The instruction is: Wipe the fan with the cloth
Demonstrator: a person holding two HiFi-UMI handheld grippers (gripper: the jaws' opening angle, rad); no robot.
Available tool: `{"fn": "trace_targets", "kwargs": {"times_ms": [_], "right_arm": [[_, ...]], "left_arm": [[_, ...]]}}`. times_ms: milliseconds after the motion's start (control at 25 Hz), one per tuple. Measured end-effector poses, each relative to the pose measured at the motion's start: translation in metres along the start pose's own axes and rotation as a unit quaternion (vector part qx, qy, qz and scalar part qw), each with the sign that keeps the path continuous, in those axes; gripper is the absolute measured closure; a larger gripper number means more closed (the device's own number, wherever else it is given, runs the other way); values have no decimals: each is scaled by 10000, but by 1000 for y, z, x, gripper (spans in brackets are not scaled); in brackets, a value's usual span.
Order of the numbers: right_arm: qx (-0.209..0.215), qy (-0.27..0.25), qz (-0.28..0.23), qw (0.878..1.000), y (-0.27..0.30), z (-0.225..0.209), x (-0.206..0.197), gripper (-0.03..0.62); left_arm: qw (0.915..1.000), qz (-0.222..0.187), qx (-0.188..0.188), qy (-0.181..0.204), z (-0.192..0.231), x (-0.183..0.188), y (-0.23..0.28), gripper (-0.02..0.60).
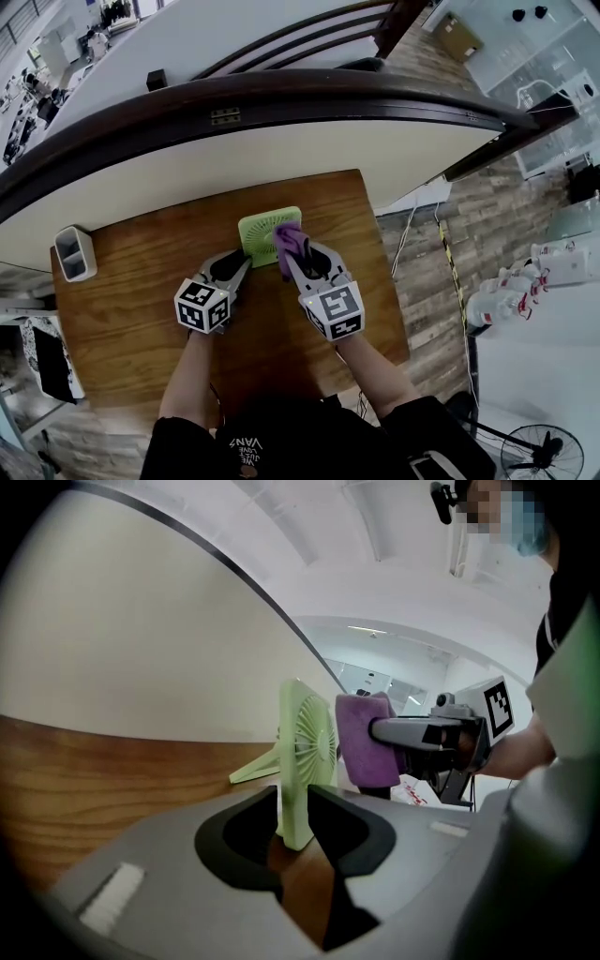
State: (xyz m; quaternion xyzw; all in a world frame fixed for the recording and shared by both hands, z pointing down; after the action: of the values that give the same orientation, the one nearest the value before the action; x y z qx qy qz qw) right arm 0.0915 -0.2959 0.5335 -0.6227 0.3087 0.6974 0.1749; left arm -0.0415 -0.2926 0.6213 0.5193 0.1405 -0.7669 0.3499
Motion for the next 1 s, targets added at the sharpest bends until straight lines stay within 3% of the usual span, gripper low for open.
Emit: {"fn": "trace_targets", "kwargs": {"times_ms": [240,440,720,1000], "right_arm": [[609,-178,-23,9980,28,47,-4,500],[772,-142,100,9969,42,62,-14,500],[578,-92,135,9982,34,45,-19,499],[-71,186,227,9995,5,-2,-29,499]], "left_arm": [[9997,-118,215,68,-1,2,-26,492],[9990,-124,397,140,-1,3,-43,494],[9989,-225,385,169,-7,8,-42,563],[9991,-286,299,96,-16,9,-35,570]]}}
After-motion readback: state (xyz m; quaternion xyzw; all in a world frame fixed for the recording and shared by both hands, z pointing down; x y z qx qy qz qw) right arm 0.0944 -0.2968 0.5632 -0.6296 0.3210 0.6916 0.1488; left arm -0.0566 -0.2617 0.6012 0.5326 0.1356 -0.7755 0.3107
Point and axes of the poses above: the fingertips, and each gripper's own axes: y forward along the fingers, z to its left, x out of its top, the point moved 4 cm from there along -y, backward along the fingers, and after that the axes turned 13 degrees about -z, right-handed, at the moved point
